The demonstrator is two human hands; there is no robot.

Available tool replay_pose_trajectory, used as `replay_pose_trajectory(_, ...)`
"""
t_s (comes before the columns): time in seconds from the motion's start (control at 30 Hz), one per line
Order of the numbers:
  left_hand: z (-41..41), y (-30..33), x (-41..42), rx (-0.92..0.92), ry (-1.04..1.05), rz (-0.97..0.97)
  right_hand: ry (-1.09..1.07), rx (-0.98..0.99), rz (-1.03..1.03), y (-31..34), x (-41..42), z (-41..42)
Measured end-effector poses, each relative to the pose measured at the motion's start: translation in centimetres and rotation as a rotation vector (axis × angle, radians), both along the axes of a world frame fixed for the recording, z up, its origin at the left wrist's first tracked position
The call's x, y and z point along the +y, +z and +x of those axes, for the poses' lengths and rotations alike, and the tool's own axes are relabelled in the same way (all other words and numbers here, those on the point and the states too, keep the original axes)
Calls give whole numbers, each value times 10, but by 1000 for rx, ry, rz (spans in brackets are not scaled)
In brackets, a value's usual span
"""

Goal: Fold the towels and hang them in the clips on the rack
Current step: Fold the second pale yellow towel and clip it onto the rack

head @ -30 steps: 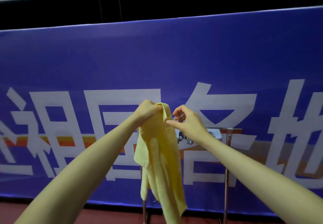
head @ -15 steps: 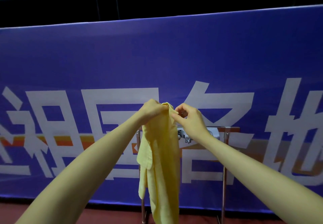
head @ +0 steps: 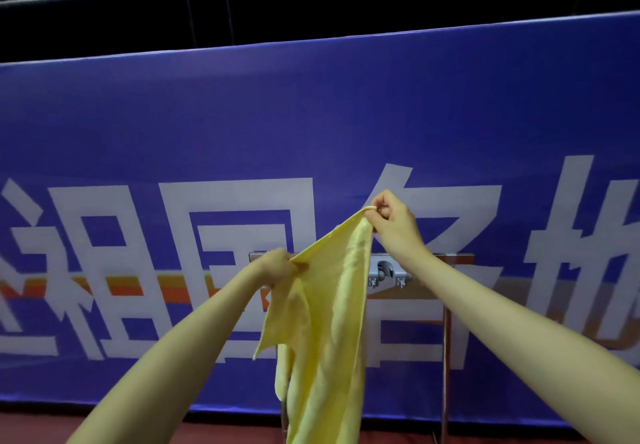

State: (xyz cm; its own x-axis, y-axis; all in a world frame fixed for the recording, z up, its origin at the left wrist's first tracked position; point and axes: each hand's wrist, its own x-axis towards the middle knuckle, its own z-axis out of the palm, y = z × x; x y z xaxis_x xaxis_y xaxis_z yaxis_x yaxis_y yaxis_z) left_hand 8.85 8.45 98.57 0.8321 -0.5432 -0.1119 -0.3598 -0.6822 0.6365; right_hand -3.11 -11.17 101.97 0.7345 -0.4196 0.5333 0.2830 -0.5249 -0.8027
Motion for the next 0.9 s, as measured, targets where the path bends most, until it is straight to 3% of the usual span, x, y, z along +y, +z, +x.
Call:
replay_pose_trajectory(0.1,8,-21,11,77,43,-30,-13,-13,-24,6,-4,-2)
replay_pose_trajectory(0.33,11,-21,29,54,94,-60,-98,-63,21,15,-20,-6)
replay_pose_trajectory(0.47,4,-11,29,3,67,-277,-125,-40,-11,17,-29,-7)
replay_pose_trajectory(0.63,-12,14,15,117,27,-572,-194,-25,-37,25,-41,-6)
replay_pose_trajectory(0.77,-23,29,6,128,-114,-575,-231,20,-4,25,-50,-5)
replay_pose_trajectory(0.9,-36,35,2,163,-280,-644,-163,63,159,24,-54,-3)
